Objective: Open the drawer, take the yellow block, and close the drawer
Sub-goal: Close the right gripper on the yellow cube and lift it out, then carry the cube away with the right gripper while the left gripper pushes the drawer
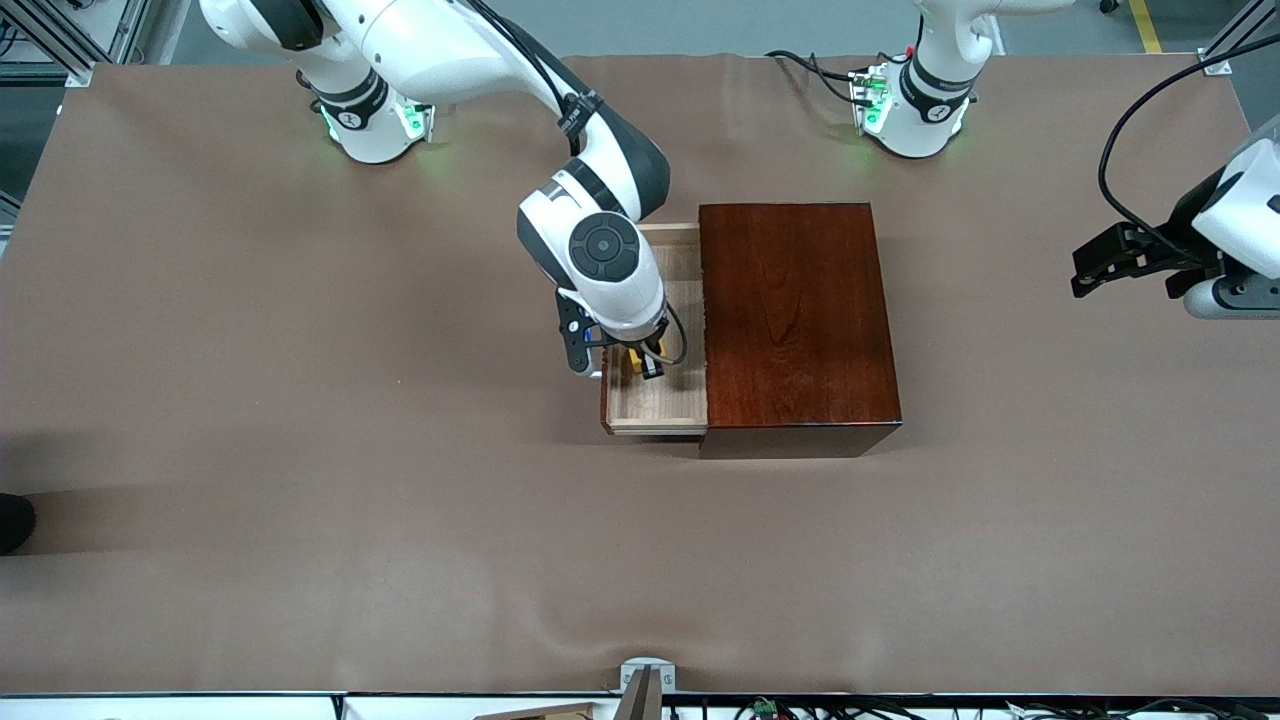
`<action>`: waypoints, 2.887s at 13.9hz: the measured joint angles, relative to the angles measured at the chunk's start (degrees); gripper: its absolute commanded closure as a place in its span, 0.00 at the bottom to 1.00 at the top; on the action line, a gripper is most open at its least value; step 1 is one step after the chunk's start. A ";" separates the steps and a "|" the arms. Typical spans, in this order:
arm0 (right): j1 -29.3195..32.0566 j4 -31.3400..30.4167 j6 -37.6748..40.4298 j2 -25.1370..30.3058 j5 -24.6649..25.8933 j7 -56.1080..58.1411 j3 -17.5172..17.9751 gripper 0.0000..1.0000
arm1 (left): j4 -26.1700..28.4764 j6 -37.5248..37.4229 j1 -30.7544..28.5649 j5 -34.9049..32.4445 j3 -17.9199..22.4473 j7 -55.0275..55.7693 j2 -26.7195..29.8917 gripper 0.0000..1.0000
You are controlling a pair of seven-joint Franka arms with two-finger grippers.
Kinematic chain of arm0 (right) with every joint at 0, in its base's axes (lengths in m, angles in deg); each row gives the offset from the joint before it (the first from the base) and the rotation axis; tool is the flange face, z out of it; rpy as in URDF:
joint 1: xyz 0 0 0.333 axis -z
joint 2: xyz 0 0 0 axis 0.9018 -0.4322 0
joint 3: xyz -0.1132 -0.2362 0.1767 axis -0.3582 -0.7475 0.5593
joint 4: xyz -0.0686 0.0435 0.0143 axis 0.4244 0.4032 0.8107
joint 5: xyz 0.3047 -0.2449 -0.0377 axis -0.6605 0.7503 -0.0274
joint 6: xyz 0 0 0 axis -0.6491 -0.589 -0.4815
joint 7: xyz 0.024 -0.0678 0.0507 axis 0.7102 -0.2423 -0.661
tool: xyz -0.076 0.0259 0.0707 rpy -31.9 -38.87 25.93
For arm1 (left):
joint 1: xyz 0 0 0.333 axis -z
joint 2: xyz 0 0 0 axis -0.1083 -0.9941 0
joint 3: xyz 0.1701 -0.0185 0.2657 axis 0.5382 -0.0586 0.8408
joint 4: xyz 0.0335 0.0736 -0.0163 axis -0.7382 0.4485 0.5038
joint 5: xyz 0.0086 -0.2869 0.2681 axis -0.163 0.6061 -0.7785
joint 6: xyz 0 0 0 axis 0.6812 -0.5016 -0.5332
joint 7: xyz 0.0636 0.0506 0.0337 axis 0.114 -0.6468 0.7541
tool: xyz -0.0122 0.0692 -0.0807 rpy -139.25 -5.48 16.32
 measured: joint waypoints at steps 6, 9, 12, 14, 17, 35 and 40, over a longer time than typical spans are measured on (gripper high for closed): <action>0.32 1.47 0.04 0.26 0.00 1.12 -0.04 1.00 | 0.53 0.05 0.05 0.00 -0.05 0.00 -1.11 0.00; 0.90 2.22 1.01 1.22 0.00 3.15 -0.08 1.00 | 0.54 0.33 0.05 0.01 -0.05 0.00 -1.96 0.00; 1.64 2.97 3.08 3.51 -0.10 6.25 -0.09 1.00 | 0.54 0.52 0.05 0.03 -0.05 0.00 -2.09 0.00; 1.91 3.14 4.38 5.41 -0.22 9.38 -0.09 1.00 | 0.54 0.52 0.05 0.04 -0.05 0.00 -2.09 0.00; 3.56 3.26 9.18 8.84 -0.24 16.98 -0.30 1.00 | 0.54 0.52 0.06 0.05 -0.06 0.00 -2.09 0.00; 35.66 -8.45 15.70 12.81 3.89 96.35 -1.53 1.00 | 0.80 6.79 6.99 7.10 -5.22 -0.96 -8.69 0.00; 41.92 -15.90 5.48 12.43 6.89 110.74 -1.53 1.00 | -0.27 14.31 18.76 7.11 -5.78 -9.31 -14.54 0.00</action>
